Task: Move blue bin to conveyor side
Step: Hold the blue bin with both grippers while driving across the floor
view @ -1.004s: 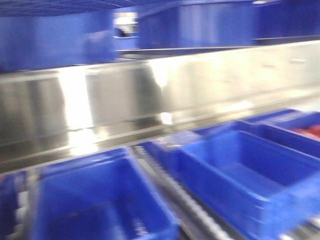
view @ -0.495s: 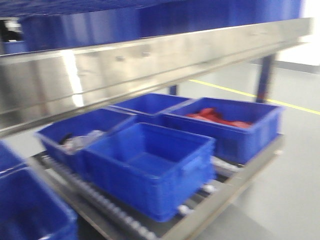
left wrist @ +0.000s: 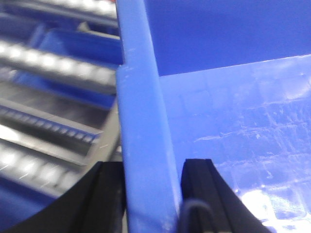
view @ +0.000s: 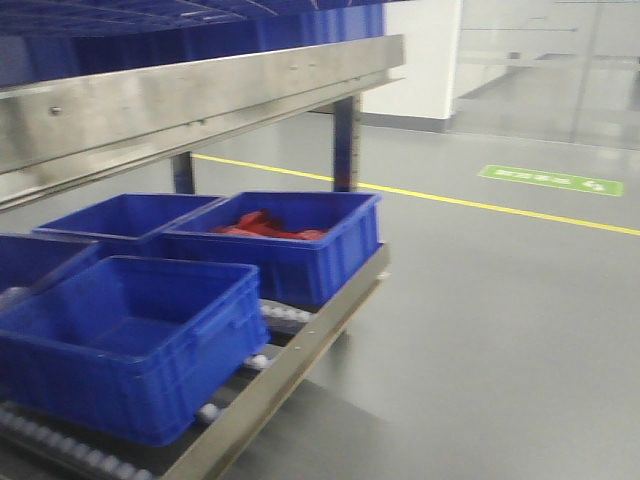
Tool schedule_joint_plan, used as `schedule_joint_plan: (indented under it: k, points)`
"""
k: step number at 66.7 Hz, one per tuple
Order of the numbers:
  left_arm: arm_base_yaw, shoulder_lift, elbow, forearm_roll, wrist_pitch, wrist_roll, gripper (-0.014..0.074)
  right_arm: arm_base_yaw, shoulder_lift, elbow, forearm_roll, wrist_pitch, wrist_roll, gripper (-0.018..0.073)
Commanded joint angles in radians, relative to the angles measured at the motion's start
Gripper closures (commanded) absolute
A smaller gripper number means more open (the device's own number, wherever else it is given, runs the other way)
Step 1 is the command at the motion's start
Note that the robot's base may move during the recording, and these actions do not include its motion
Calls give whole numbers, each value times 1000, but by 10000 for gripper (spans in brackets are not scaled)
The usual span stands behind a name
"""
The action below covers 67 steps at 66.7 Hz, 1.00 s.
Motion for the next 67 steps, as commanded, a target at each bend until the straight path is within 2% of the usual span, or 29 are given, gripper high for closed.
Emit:
schedule_joint_plan:
  k: [1,67]
  points:
    - [-16,-18,-22,-51,-81,14,613,-1,-15,-17,4,-158,-11,638]
    - [-16,-18,-22,-51,-81,14,613,-1,-15,-17,4,-158,-11,638]
